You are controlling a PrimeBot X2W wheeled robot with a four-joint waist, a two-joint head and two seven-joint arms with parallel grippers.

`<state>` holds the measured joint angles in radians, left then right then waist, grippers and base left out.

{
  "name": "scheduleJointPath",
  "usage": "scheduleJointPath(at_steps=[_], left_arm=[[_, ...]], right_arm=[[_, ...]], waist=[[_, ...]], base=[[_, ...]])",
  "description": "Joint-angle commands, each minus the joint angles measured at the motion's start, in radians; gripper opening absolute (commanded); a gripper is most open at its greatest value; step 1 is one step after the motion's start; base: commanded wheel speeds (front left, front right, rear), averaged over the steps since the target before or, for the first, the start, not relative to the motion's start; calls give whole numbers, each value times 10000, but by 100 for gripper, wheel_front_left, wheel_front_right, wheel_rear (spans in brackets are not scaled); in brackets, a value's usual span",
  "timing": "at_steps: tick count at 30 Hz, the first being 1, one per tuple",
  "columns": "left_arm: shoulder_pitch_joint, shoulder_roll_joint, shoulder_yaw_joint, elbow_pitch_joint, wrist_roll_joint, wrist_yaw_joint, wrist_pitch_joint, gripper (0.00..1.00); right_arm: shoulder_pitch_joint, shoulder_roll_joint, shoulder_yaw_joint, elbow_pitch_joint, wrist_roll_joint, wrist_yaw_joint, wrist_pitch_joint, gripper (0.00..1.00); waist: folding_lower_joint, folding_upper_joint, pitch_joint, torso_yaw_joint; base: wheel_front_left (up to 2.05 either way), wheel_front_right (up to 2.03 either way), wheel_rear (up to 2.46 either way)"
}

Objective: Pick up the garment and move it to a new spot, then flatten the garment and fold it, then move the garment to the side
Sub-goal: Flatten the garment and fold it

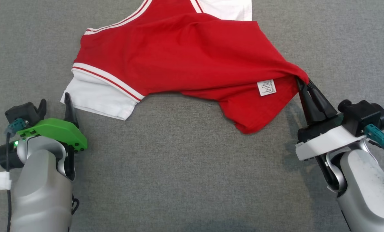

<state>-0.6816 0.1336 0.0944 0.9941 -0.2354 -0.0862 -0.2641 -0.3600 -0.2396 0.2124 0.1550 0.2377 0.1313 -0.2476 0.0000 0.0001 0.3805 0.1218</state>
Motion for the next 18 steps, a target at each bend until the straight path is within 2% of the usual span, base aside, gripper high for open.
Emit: scheduleJointPath(at_steps=[1,11,12,13,14,18], left_arm=[[-260,-85,-40,252,-132,-107,124,100],[-753,124,-302,1566,-263,-273,792,100],[-738,66,-341,1704,-342,-298,947,68],[-717,10,-399,1834,-397,-354,1081,29],[-690,-47,-512,1906,-411,-398,1193,0],[-297,-575,-1267,1525,-1218,-485,1862,0]], right_arm=[[158,-110,-180,-171,2,-11,65,0],[335,107,-151,-433,-136,-11,156,0],[346,114,-134,-409,-128,-11,153,0],[354,121,-114,-375,-124,-11,148,0],[369,130,-109,-355,-110,-11,142,0],[425,131,-174,-300,-72,-11,111,0]], waist=[[0,-1,94,-100],[0,-1,204,-399],[0,-1,185,-417],[0,-1,151,-434],[0,-1,114,-443],[0,-1,-117,-462]], base=[[0,0,0],[0,0,0],[0,0,0],[0,0,0],[0,0,0],[0,0,0]])
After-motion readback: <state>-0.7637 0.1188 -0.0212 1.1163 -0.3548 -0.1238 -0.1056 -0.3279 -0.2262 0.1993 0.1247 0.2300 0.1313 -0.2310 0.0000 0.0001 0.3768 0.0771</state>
